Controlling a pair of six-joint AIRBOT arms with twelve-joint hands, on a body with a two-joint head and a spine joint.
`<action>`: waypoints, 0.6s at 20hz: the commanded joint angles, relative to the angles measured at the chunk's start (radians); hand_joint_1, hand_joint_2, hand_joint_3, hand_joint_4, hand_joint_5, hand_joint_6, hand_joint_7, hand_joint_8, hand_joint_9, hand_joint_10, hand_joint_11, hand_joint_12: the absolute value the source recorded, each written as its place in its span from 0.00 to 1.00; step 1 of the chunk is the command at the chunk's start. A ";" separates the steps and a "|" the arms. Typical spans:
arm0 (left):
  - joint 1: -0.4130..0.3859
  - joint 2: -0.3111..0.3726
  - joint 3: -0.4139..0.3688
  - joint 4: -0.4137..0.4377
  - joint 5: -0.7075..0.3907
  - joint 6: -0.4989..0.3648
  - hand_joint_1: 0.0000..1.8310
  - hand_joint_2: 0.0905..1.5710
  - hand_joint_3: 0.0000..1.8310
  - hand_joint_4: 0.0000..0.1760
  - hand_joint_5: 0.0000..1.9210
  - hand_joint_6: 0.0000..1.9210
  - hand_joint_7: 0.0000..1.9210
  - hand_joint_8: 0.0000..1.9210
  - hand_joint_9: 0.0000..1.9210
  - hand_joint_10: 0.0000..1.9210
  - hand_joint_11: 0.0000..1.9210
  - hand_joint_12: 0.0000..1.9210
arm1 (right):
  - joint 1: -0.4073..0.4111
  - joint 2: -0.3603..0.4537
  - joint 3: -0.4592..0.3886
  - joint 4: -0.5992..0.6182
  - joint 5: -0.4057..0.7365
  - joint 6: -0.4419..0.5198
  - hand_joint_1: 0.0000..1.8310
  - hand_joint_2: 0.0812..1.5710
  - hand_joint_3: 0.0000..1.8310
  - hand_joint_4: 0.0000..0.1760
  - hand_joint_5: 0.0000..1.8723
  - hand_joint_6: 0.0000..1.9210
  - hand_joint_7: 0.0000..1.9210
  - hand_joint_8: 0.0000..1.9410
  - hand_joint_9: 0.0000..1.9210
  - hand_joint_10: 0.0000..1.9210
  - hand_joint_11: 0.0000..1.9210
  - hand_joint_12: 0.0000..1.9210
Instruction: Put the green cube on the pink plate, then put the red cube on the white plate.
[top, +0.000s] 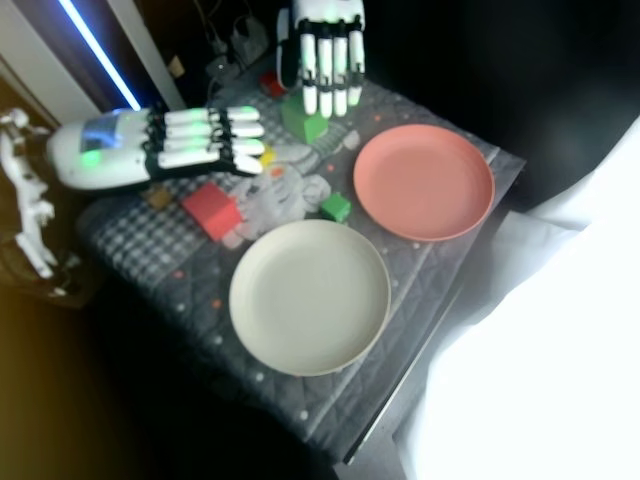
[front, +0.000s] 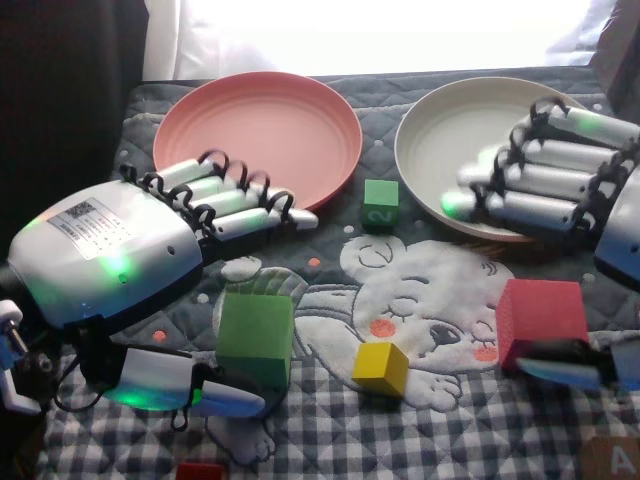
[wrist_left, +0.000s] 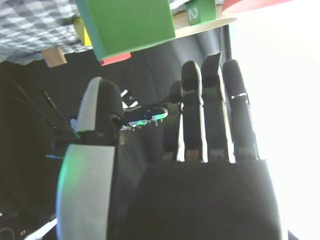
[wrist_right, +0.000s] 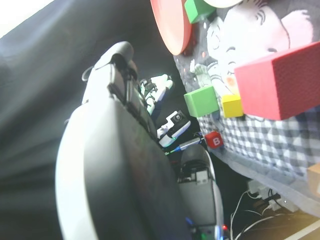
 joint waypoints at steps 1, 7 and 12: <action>-0.008 -0.003 0.002 -0.005 -0.118 -0.002 0.33 0.54 0.00 0.09 0.13 0.01 0.09 0.00 0.07 0.14 0.00 0.57 | 0.012 0.008 -0.002 0.023 -0.117 0.000 0.45 0.45 0.04 0.00 0.26 0.01 0.24 0.00 0.20 0.09 0.00 0.68; -0.016 -0.032 0.020 -0.004 -0.075 -0.002 0.31 0.54 0.00 0.13 0.13 0.00 0.11 0.00 0.09 0.10 0.00 0.54 | 0.012 0.006 -0.001 0.023 -0.117 0.000 0.47 0.46 0.02 0.00 0.27 0.00 0.24 0.00 0.22 0.06 0.00 0.70; -0.022 -0.088 0.070 -0.003 0.021 -0.002 0.36 0.57 0.00 0.00 0.18 0.01 0.20 0.02 0.20 0.08 0.00 0.64 | 0.012 0.006 -0.001 0.023 -0.117 0.000 0.47 0.48 0.02 0.00 0.27 0.00 0.24 0.00 0.23 0.06 0.00 0.68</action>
